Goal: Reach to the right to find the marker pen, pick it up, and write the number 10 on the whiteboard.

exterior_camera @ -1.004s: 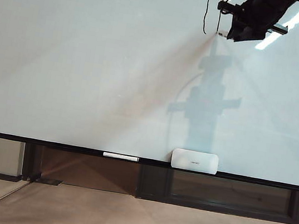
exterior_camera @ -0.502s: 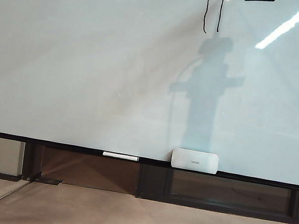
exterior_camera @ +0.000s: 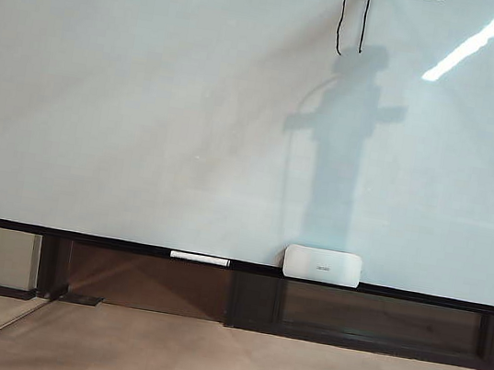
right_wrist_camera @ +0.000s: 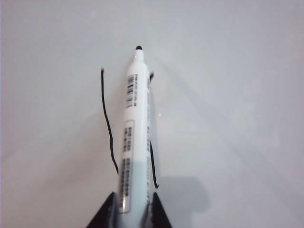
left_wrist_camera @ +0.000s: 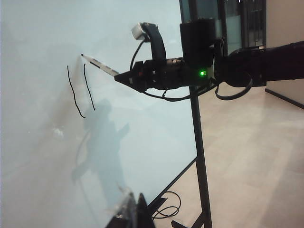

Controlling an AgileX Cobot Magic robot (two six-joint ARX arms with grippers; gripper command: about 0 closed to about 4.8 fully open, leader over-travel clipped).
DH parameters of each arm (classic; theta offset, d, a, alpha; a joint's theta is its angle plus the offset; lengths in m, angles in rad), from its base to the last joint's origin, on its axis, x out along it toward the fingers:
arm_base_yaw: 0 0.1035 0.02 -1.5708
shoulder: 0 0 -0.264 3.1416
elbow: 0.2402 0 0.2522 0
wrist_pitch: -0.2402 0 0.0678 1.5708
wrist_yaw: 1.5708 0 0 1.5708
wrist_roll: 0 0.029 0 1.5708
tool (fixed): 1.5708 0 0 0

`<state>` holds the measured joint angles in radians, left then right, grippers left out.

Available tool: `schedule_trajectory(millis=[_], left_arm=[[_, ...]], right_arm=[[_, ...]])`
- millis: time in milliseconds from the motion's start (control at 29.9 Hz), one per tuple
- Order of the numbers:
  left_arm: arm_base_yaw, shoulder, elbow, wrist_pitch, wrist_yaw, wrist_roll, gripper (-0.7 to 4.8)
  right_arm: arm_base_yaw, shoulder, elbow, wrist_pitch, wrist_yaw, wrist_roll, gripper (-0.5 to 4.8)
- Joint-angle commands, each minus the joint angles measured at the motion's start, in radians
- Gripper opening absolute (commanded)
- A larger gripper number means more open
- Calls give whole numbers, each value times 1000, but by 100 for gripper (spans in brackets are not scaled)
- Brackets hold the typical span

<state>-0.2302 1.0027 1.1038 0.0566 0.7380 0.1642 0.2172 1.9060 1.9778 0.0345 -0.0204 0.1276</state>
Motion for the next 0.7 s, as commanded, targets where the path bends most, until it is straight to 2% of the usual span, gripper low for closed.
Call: schedule_trajectory(millis=[33,368,536,703], left_arm=[[0,-4,5,13,6,1,-6],[0,-4,5,14,0,4,-6],[0,-4,5,11,11,3,-6],[0,-4,5,11,11,3,-6]], right_arm=[[-4,1,15,-41,3,3,-3],[-7,15,15,-70,53,3,-3],[-44,10,15,-145,102,3,-3],[-66,-26,15,-142,116,-27,-3]])
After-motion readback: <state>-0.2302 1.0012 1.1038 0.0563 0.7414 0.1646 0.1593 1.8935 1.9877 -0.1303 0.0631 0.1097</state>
